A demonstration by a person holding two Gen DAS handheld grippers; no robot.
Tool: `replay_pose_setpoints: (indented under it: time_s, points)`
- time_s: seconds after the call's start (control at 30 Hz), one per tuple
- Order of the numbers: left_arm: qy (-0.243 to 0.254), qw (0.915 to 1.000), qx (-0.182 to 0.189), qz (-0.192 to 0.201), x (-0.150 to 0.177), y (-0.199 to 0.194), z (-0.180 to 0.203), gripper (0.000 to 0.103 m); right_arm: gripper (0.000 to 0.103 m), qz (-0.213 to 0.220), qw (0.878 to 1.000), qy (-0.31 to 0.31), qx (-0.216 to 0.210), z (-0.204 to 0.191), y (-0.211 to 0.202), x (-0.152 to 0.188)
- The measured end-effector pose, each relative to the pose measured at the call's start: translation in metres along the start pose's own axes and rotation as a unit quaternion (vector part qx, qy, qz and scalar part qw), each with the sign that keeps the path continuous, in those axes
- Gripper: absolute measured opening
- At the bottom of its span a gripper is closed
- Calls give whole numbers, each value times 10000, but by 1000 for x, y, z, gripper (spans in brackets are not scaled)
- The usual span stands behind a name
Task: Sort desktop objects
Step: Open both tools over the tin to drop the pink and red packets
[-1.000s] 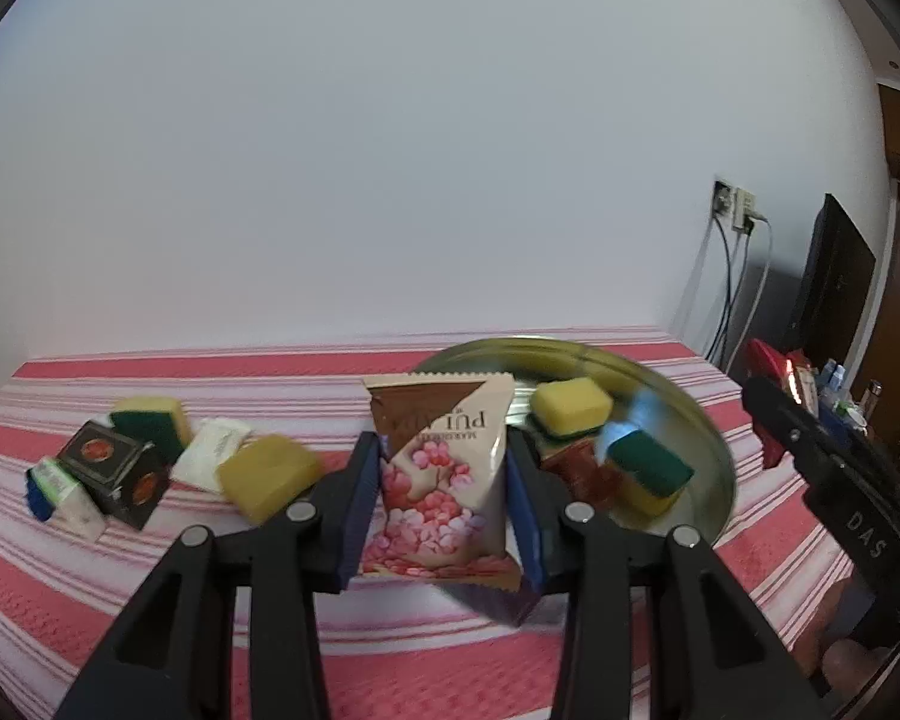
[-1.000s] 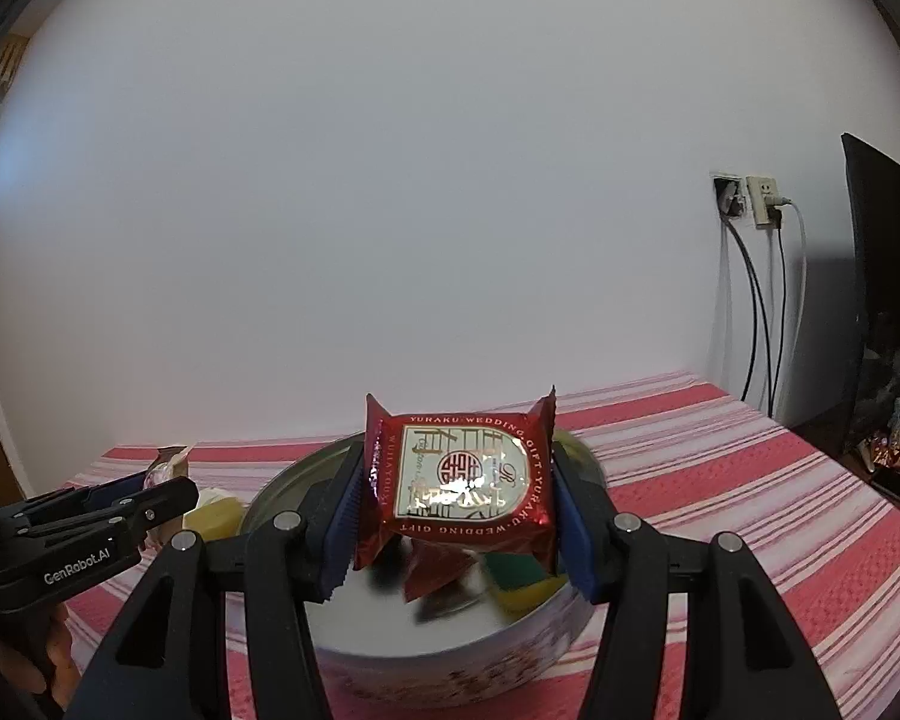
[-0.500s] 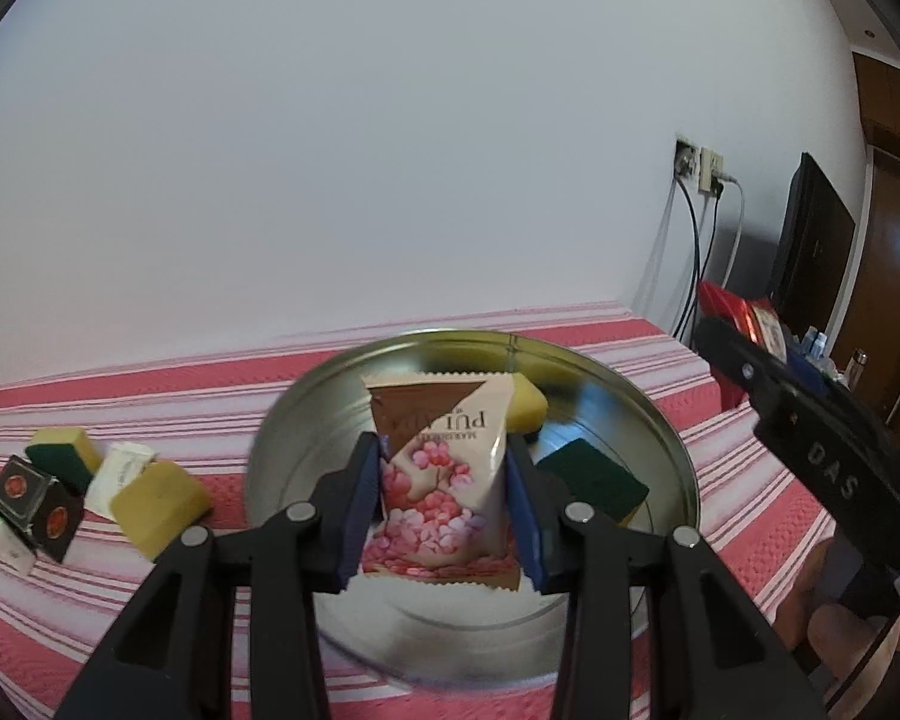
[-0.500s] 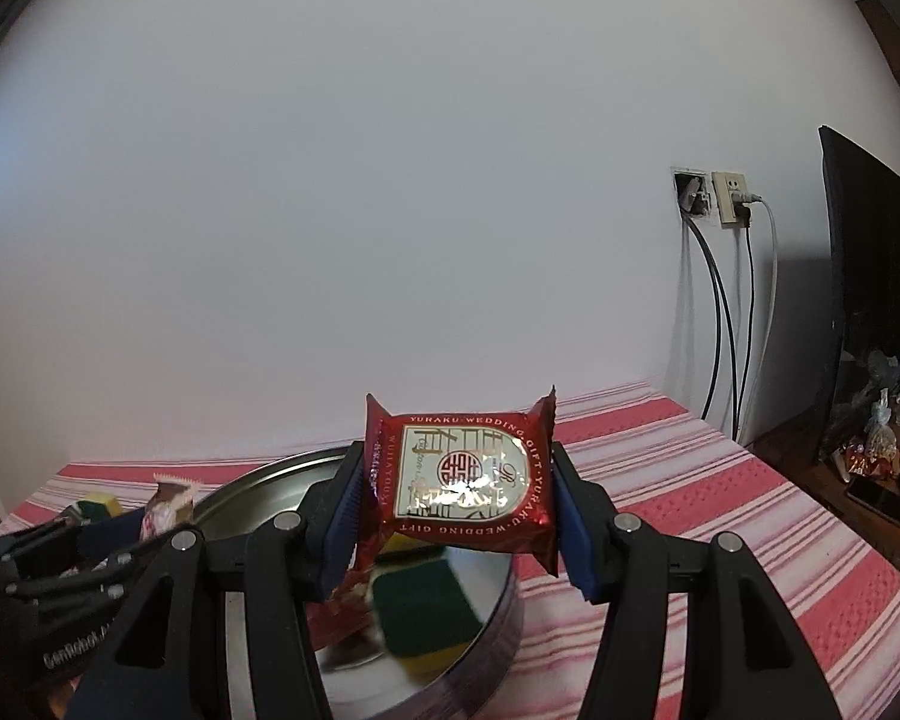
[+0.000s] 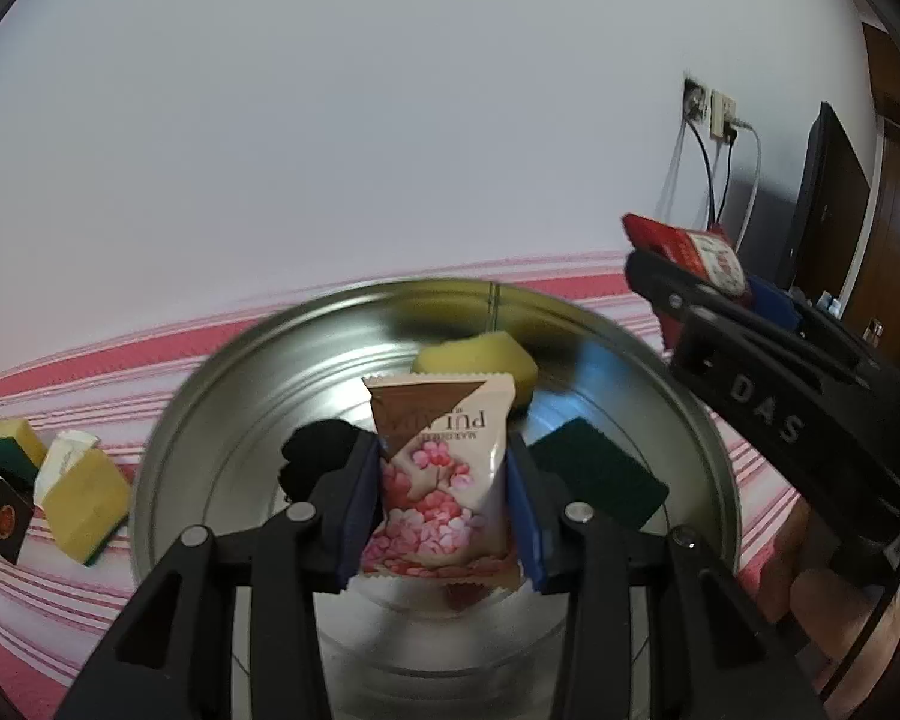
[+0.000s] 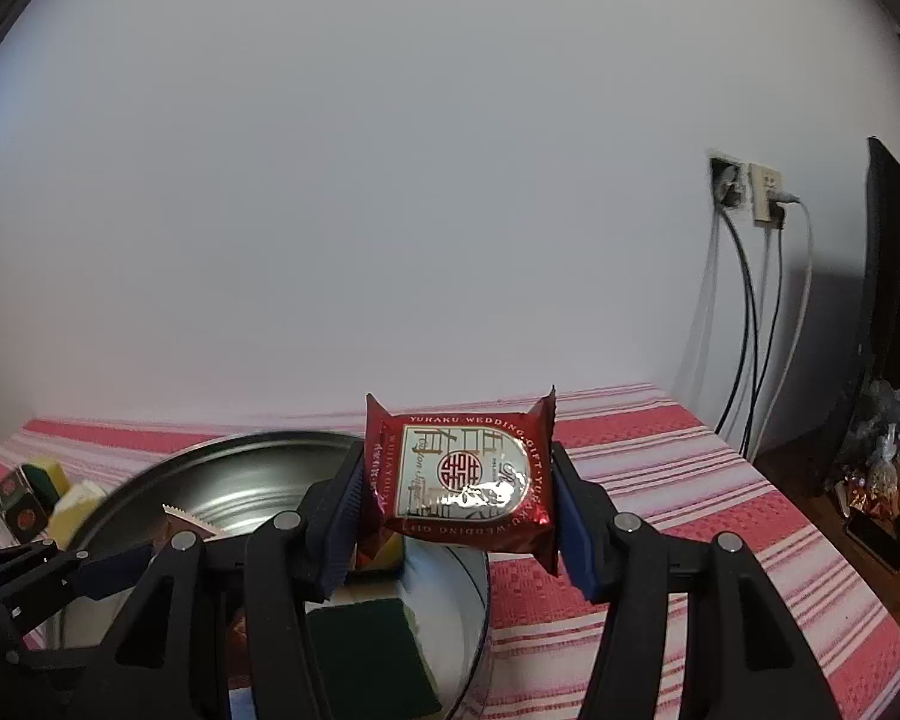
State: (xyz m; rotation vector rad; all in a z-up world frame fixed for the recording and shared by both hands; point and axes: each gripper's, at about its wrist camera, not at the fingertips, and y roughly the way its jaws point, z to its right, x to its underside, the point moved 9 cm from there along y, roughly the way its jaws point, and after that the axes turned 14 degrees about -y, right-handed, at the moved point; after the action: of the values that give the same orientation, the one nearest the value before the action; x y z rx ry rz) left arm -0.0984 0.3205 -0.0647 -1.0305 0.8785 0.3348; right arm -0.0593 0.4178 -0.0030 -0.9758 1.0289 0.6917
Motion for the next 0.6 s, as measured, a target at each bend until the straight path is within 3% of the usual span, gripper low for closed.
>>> replay_pose_setpoints:
  time_s: [0.23,0.43,0.6]
  points:
    - [33,9999,80,89,1,-5,1,40,59,-342,9992,-93,-159,-3,20,15]
    - [233,9994,23,251,-1,-10,3,40,59,-379,9991,-32,-185,-6,19,21]
    - [122,9997,36,215,-5,-8,1,40,59,-394,9990,-6,-222,-9,20,23]
